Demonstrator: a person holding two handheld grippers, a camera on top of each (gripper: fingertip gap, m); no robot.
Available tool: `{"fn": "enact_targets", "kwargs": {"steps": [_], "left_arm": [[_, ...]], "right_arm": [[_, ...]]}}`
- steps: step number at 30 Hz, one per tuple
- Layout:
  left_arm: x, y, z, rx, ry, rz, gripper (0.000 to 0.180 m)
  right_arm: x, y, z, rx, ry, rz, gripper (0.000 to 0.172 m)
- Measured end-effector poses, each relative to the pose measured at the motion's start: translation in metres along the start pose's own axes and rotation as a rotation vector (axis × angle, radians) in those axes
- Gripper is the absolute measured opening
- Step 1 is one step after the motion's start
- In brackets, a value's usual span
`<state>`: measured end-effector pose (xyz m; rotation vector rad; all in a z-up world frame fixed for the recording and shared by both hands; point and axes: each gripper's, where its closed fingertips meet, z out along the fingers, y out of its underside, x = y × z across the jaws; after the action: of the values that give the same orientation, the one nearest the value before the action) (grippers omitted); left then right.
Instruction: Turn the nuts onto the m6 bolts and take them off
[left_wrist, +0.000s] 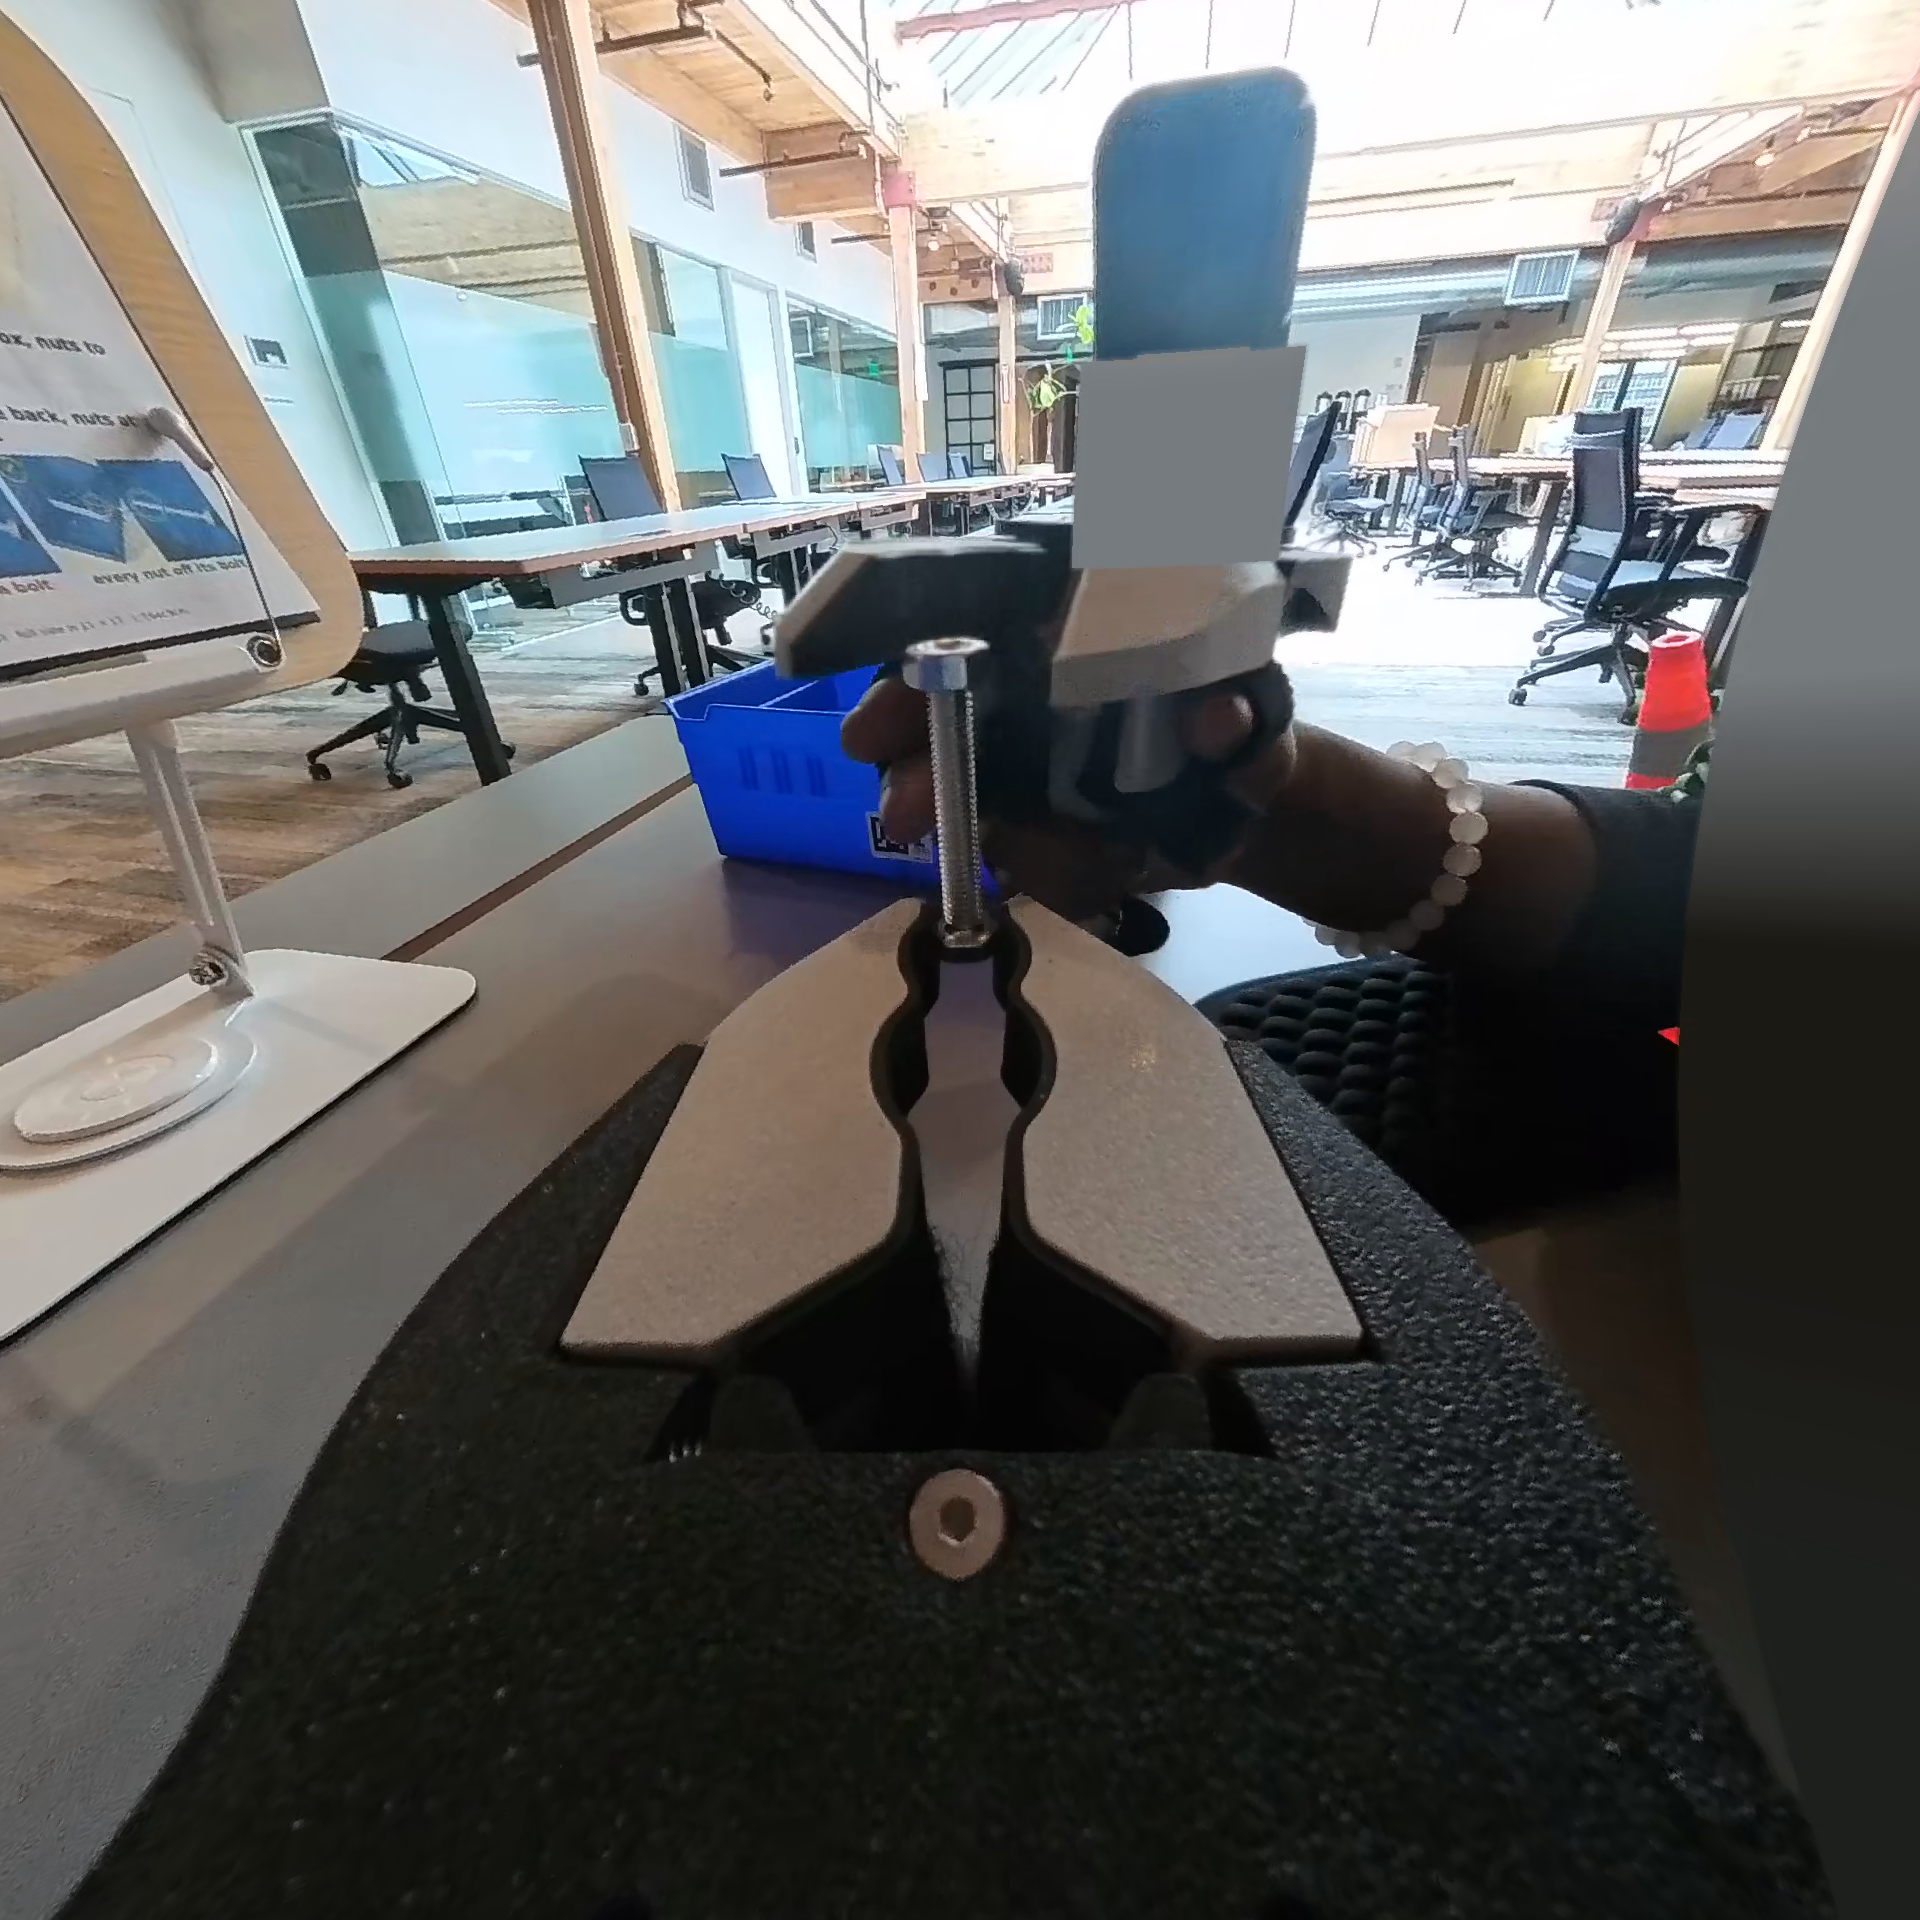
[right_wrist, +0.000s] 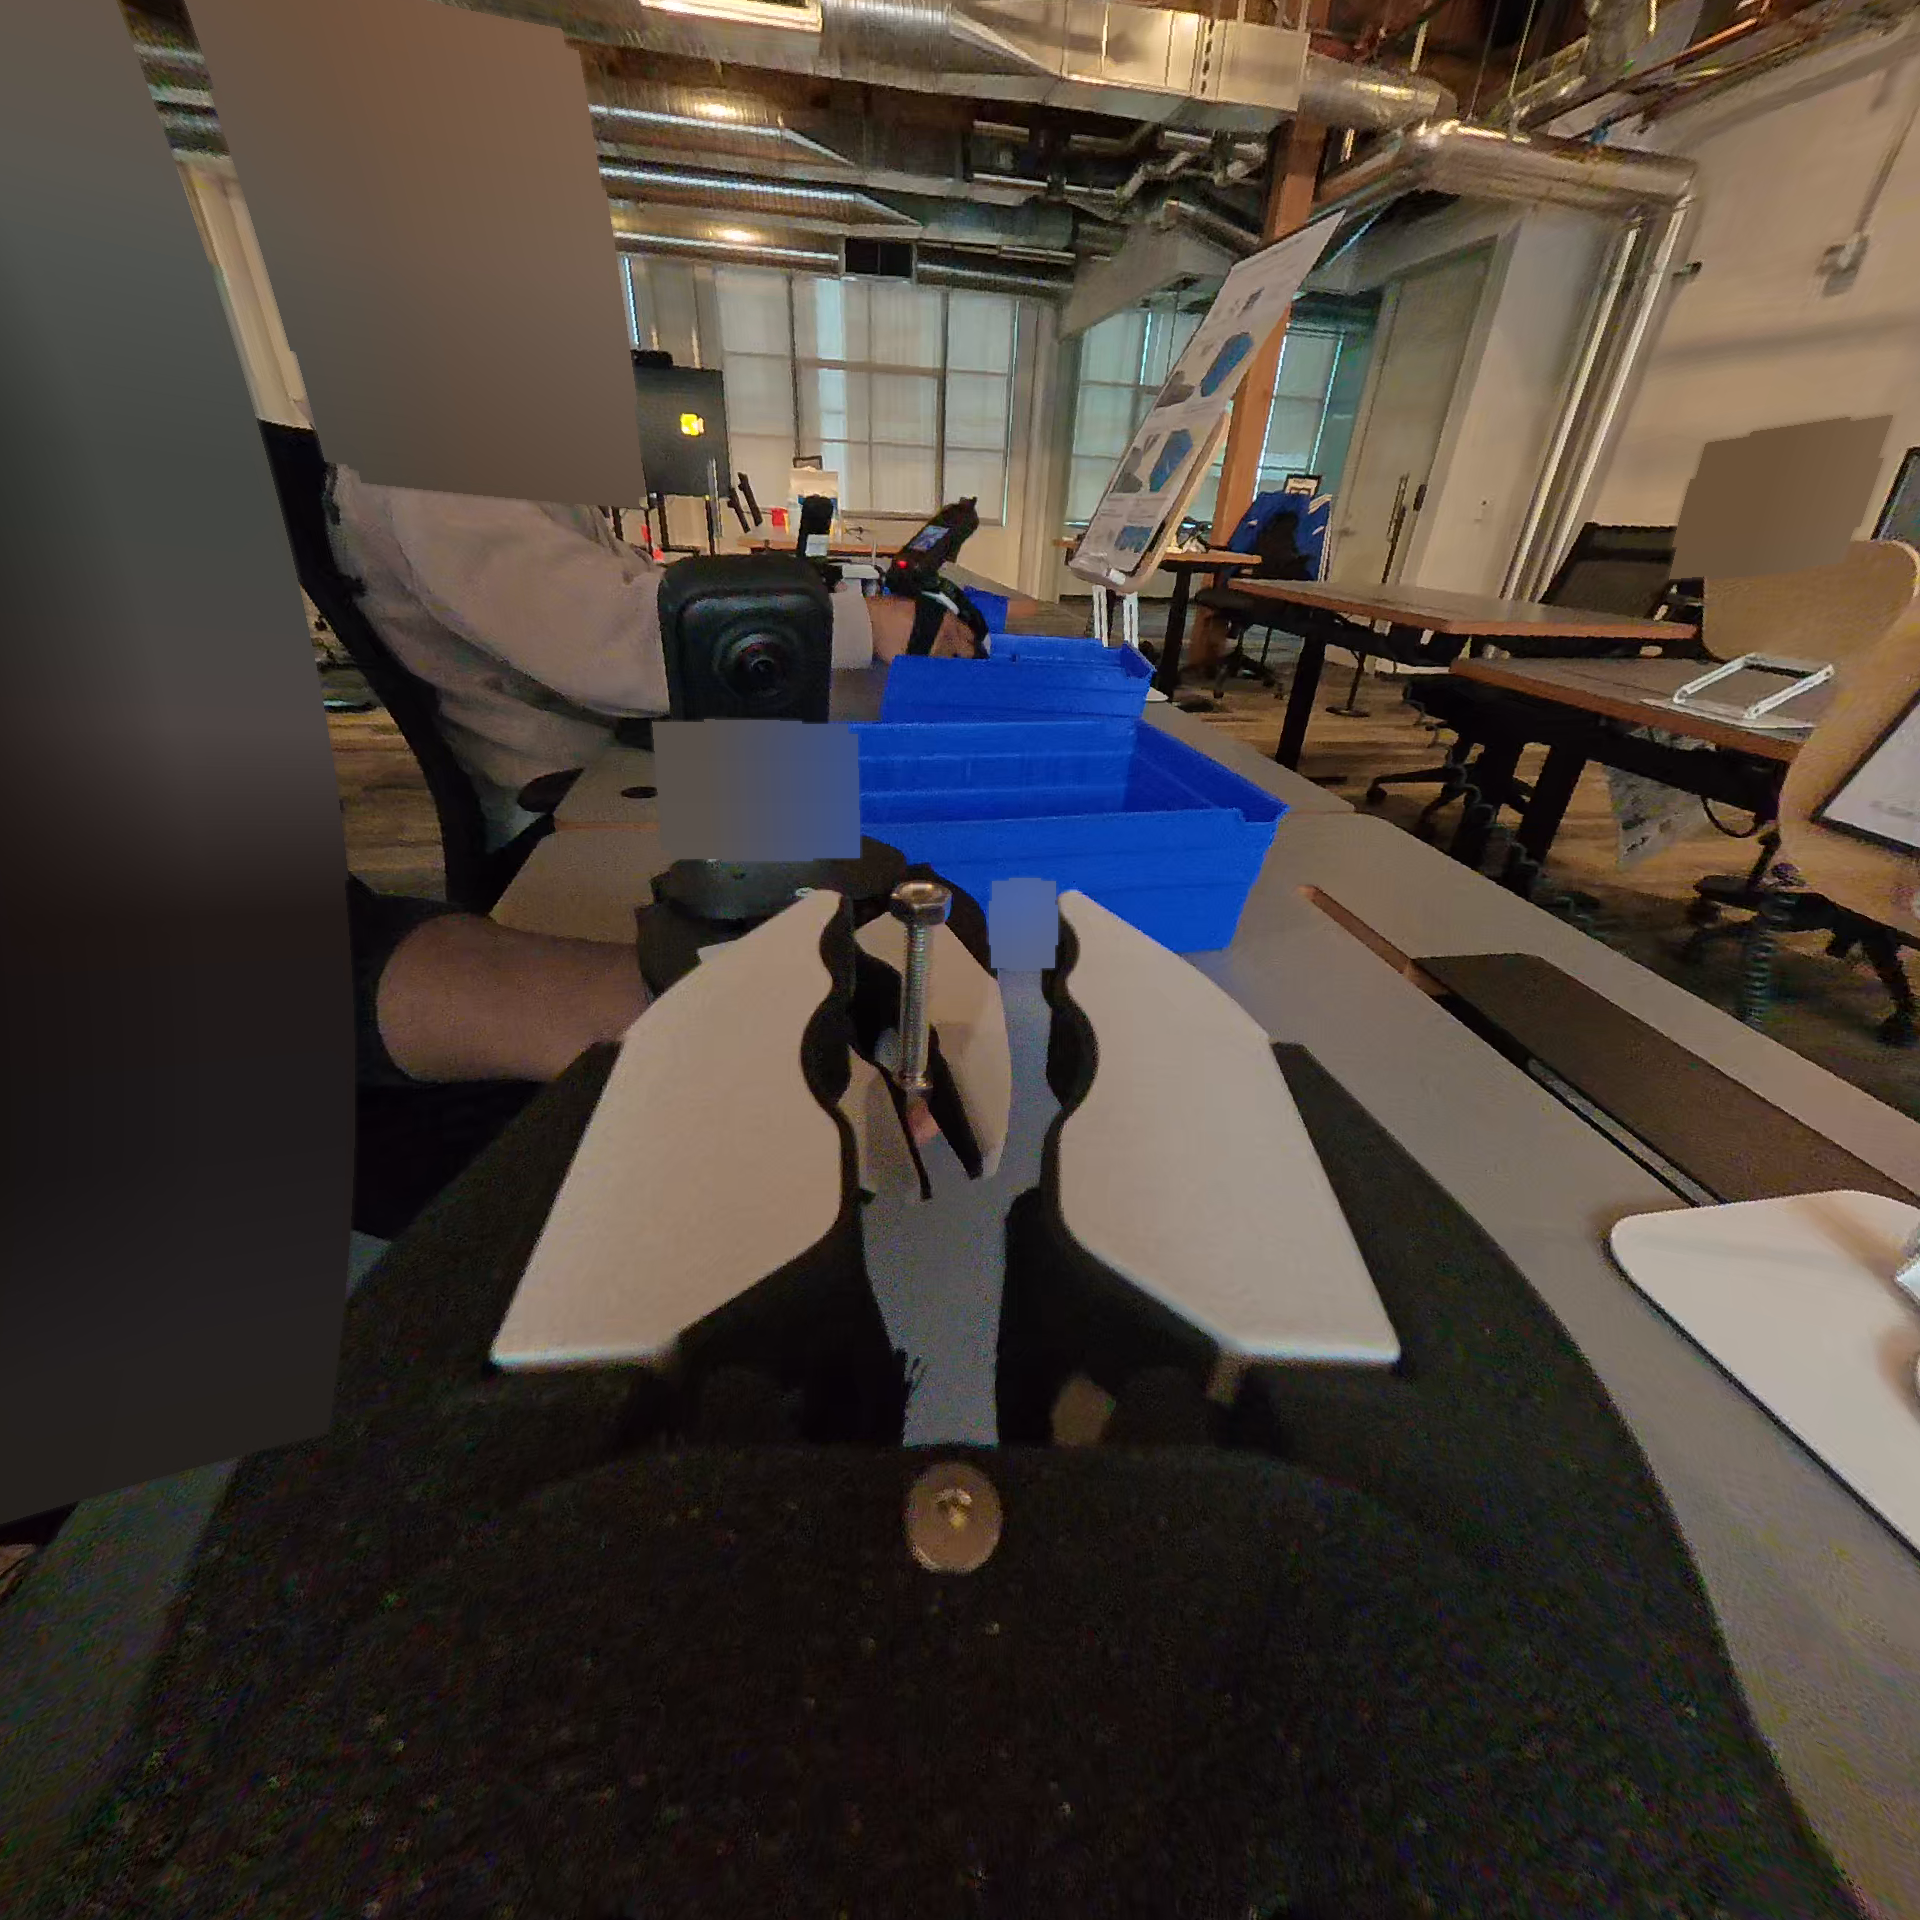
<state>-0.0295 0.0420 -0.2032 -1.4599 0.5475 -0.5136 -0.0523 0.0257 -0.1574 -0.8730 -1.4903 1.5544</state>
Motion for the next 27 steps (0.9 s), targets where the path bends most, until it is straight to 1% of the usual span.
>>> {"fn": "enact_targets", "kwargs": {"steps": [1,4,5,6,8,10,12,13,15,18,19,21,23,24,27], "left_arm": [[0.0,0.0,0.0,-0.001,0.0,0.002,0.009],[0.0,-0.001,0.0,0.005,-0.001,0.0,0.009],[0.0,-0.002,-0.001,0.009,0.0,-0.003,0.009],[-0.001,-0.002,-0.001,0.012,-0.002,-0.003,0.009],[-0.001,-0.002,-0.001,0.011,-0.004,-0.002,0.009],[-0.001,-0.002,-0.001,0.009,-0.004,-0.001,0.009],[-0.001,-0.001,0.0,0.004,-0.003,-0.001,0.009],[-0.001,-0.001,0.0,0.003,-0.004,-0.001,0.009],[0.0,-0.001,0.0,0.002,-0.004,0.001,0.009],[-0.001,-0.002,-0.001,0.006,-0.007,-0.001,0.009],[-0.001,-0.002,-0.001,0.011,-0.006,-0.003,0.009],[-0.002,-0.003,-0.002,0.013,-0.01,-0.002,0.009],[-0.001,-0.002,-0.001,0.01,-0.008,0.0,0.009],[-0.001,-0.002,-0.001,0.006,-0.007,0.001,0.009],[-0.001,0.0,0.0,-0.003,-0.004,0.001,0.009]], "right_arm": [[0.001,0.0,0.0,-0.003,0.008,-0.005,0.034],[0.006,-0.001,-0.004,0.005,0.026,-0.006,0.023],[0.01,-0.002,-0.006,0.014,0.042,-0.003,0.014],[0.012,-0.004,-0.009,0.028,0.048,-0.004,0.01],[0.012,-0.006,-0.01,0.038,0.048,0.003,0.008],[0.007,-0.006,-0.008,0.037,0.027,0.002,0.012],[0.003,-0.003,-0.003,0.019,0.013,0.006,0.028],[0.002,-0.001,-0.001,0.007,0.01,0.008,0.033],[0.002,-0.001,0.0,0.004,0.017,0.005,0.034],[0.007,-0.002,-0.005,0.01,0.033,-0.001,0.021],[0.009,-0.003,-0.006,0.015,0.044,-0.001,0.011],[0.012,-0.005,-0.009,0.03,0.056,-0.004,0.008],[0.01,-0.005,-0.008,0.03,0.045,0.002,0.01],[0.008,-0.005,-0.007,0.03,0.036,0.003,0.015],[0.002,-0.001,0.0,0.003,0.017,0.006,0.037]]}}
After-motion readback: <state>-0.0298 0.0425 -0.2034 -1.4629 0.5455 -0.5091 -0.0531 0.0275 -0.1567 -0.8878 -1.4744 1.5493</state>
